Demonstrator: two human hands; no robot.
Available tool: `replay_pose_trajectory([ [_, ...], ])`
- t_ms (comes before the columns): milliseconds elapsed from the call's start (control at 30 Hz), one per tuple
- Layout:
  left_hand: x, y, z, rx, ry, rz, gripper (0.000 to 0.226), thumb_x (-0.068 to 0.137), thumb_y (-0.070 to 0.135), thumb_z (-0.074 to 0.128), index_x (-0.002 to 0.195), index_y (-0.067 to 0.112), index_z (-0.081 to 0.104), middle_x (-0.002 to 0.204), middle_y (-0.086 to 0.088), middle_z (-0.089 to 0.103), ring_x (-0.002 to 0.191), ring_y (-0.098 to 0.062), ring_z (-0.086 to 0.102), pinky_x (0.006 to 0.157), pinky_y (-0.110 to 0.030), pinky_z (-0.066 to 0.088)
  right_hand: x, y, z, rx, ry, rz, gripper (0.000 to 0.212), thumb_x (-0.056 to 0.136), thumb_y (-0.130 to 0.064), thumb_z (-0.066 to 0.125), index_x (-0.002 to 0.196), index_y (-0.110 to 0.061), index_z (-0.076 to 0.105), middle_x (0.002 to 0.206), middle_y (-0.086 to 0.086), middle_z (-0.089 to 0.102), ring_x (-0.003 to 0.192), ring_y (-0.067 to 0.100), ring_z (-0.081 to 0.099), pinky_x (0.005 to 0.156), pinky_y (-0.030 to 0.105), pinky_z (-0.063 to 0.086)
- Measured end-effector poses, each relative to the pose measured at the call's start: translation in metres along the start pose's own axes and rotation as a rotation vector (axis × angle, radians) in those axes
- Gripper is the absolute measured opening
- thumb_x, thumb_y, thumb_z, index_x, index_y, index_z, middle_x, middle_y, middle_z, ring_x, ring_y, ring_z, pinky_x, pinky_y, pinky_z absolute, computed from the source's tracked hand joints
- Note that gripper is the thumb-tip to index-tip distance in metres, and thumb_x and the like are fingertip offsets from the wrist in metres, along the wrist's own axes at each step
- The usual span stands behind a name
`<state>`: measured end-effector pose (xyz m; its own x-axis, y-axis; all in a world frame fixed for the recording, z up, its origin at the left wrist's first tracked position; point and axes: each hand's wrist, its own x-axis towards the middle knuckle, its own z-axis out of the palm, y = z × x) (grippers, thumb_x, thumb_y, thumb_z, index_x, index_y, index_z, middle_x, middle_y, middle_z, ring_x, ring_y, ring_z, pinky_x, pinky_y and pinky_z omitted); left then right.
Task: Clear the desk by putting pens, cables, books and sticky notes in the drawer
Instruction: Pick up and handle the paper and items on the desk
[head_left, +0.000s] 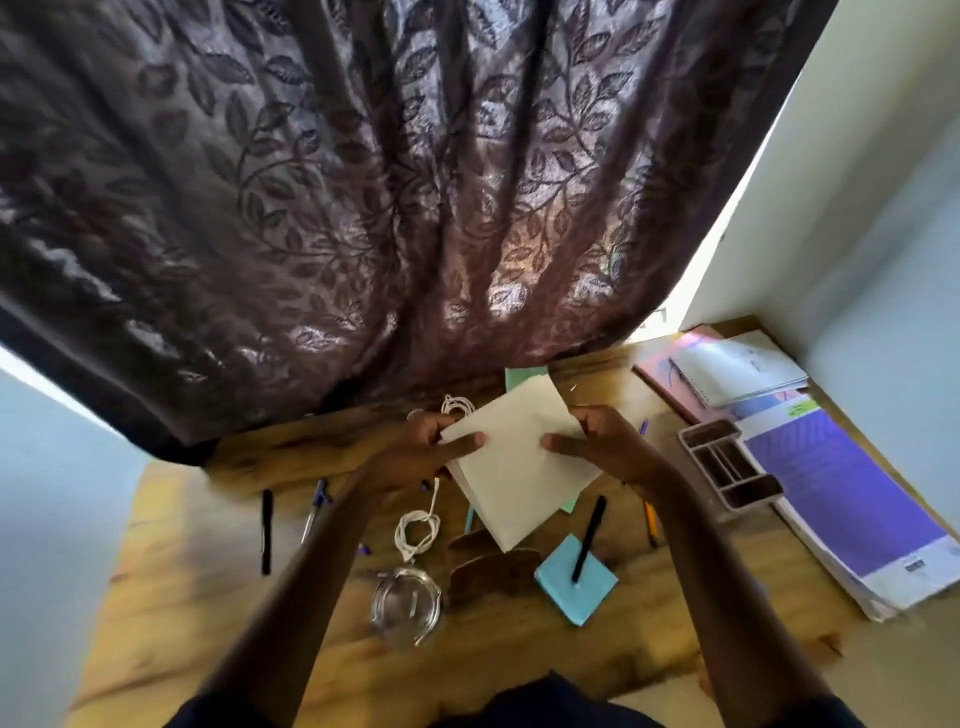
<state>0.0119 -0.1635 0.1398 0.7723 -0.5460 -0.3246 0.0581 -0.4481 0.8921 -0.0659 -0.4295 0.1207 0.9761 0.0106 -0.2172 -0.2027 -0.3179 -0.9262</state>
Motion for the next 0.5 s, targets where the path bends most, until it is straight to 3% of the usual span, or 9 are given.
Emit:
replay_pose_trajectory([
  [167,-0.021,-0.024,-0.006,-0.119,0.093,-0.042,0.010,0.095,0.016,0.067,0.102,0.010,0.070,0.085,0.004,0.076,0.071,-0.005,0.072,0.062,-0.018,0.056,-0.002,0.014,0.033,0.145,-0.019,0.231,0.038,0.087,-0.036,0.075,0.116,-0.013,0.068,0.108,0.004,0.074,0.098,0.021,0.072,0.083,0.038,0.061],
  [267,-0.027,-0.045,-0.007,-0.167,0.145,-0.085,0.019,0.094,0.015,0.069,0.103,-0.001,0.069,0.093,-0.011,0.076,0.080,-0.018,0.072,0.076,-0.036,0.059,-0.008,0.028,0.046,0.334,-0.042,0.353,0.038,0.087,-0.029,0.076,0.117,-0.006,0.068,0.113,0.015,0.072,0.100,0.029,0.070,0.083,0.039,0.059],
  [333,-0.030,-0.057,-0.008,-0.185,0.154,-0.127,0.023,0.093,0.016,0.070,0.104,-0.004,0.068,0.098,-0.017,0.075,0.086,-0.028,0.071,0.078,-0.043,0.059,-0.009,0.036,0.055,0.369,0.012,0.395,0.037,0.084,-0.028,0.079,0.111,-0.004,0.071,0.114,0.021,0.071,0.095,0.032,0.070,0.079,0.040,0.058],
  [433,-0.035,-0.070,-0.009,-0.171,0.167,-0.175,0.025,0.095,0.018,0.069,0.111,-0.001,0.066,0.103,-0.019,0.073,0.089,-0.029,0.072,0.069,-0.035,0.064,-0.006,0.038,0.066,0.310,0.091,0.398,0.037,0.082,-0.030,0.082,0.108,-0.007,0.071,0.107,0.022,0.073,0.081,0.031,0.068,0.079,0.045,0.056],
  [500,-0.037,-0.076,-0.011,-0.172,0.194,-0.193,0.024,0.095,0.017,0.068,0.113,0.001,0.068,0.105,-0.021,0.073,0.090,-0.032,0.073,0.074,-0.043,0.064,-0.003,0.034,0.071,0.243,0.140,0.379,0.033,0.085,-0.028,0.079,0.109,-0.009,0.069,0.098,0.019,0.074,0.070,0.027,0.067,0.069,0.039,0.056],
])
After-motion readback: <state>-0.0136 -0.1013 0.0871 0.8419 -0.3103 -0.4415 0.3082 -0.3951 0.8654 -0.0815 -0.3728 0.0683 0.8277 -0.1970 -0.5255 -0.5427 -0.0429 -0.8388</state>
